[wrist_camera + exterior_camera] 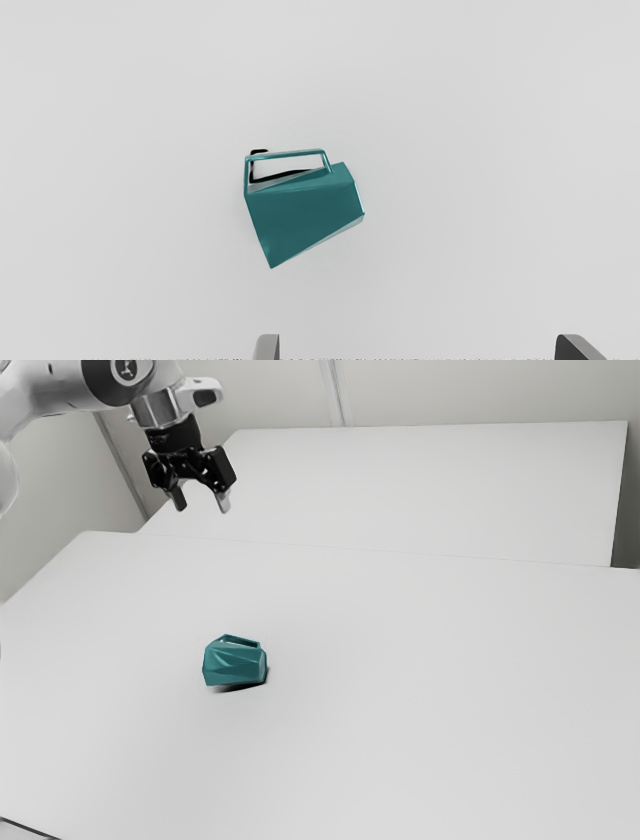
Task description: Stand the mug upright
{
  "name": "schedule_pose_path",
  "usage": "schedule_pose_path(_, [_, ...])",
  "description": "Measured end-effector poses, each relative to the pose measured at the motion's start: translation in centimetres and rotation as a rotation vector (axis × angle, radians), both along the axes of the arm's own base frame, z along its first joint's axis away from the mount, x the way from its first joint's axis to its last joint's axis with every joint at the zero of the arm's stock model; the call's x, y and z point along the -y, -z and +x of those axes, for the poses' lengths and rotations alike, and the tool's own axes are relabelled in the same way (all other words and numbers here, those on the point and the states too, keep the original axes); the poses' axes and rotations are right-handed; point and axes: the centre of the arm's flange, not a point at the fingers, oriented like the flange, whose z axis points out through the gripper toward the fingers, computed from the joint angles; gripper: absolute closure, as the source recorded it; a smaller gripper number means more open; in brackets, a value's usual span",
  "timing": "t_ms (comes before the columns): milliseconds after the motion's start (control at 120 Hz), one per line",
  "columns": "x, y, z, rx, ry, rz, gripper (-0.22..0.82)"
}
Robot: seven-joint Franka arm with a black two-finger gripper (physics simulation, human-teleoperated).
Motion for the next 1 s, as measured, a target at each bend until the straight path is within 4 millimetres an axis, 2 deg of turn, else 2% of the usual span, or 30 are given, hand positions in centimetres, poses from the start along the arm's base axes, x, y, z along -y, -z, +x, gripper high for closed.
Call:
schedule_pose_path(275, [0.0,0.8,-0.1,-0.028,0.011,-0.028,0.0])
schedule_pose_path(358, [0.0,1.7,-0.1,-0.053,0.012,-0.037,0.0])
schedule_pose_path(442, [-0.3,3.7,0.0,-0.091,0.007,-0.047,0.0])
schedule_pose_path(642, [-4.8,8.3,-0.4,-0.164,-0.082,-0.081,0.0])
schedule_pose_path(850, [-9.7,12.3,-1.7,-0.218,-0.188,-0.22,0.0])
schedule_pose_path(1000, [-11.9,15.5,-2.8,-0.253,-0.222,-0.328,0.0])
